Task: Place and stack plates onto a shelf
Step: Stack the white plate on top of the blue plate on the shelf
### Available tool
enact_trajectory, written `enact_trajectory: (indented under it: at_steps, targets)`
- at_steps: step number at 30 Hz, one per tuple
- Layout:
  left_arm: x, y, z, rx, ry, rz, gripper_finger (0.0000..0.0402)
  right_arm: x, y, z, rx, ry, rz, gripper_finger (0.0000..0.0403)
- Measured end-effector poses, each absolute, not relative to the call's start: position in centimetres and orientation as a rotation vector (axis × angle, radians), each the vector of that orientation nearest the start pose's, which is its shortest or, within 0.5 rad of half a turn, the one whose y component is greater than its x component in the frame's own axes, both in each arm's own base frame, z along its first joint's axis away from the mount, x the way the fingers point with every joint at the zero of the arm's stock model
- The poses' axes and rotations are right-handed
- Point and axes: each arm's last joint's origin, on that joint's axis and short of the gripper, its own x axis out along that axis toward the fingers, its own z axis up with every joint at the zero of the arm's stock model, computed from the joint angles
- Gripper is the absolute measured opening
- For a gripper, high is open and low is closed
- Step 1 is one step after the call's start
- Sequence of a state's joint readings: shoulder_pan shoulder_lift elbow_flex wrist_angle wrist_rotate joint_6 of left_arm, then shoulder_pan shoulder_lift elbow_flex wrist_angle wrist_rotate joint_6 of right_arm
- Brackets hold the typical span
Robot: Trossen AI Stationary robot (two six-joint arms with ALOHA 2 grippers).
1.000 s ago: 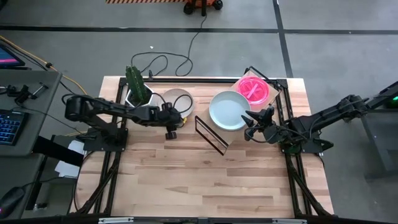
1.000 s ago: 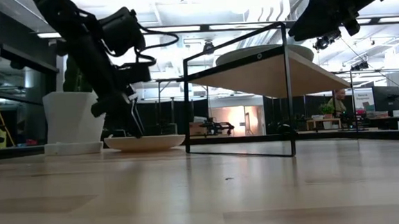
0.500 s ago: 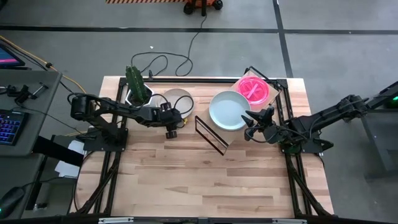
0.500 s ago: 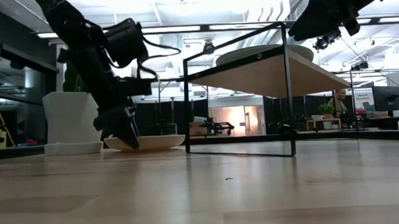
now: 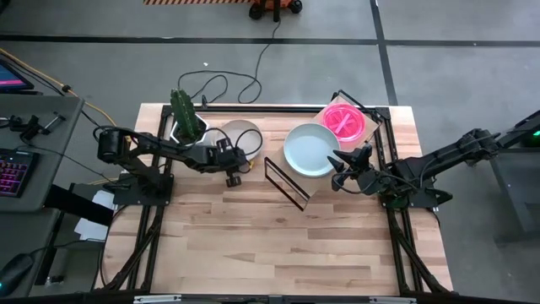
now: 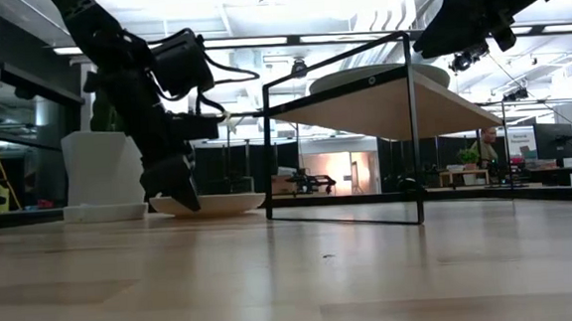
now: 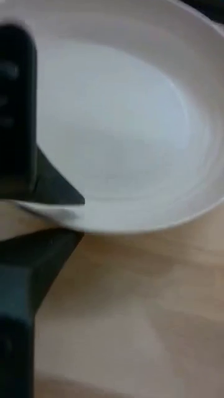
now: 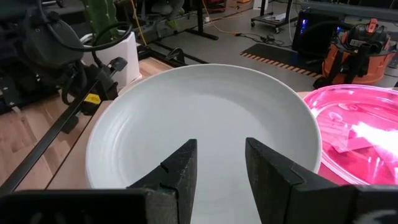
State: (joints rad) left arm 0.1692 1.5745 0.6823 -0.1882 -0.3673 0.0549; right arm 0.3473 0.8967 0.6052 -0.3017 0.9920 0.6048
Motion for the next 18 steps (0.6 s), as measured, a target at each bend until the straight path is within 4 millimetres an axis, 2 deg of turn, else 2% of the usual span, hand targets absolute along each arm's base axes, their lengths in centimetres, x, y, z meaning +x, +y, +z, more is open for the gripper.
enact_trajectory:
  at_steps: [3,7,13,18]
  targets:
    - [26.1,4.8,13.1,0.125,1.103,0.412,0.0011,17.4,3.7,25.0,0.199,0.264,-0.735,0.0119]
    - [25.8,3.2,13.2,0.108,1.130,0.391,0.0011,17.4,3.7,25.0,0.198,0.265,-0.735,0.0119]
    - [25.3,-0.3,13.8,0.072,1.130,0.318,0.0004,17.4,3.7,25.0,0.197,0.265,-0.735,0.0119]
    - [24.9,-3.2,15.4,0.040,1.105,0.251,0.0002,17.4,3.7,25.0,0.197,0.264,-0.735,0.0119]
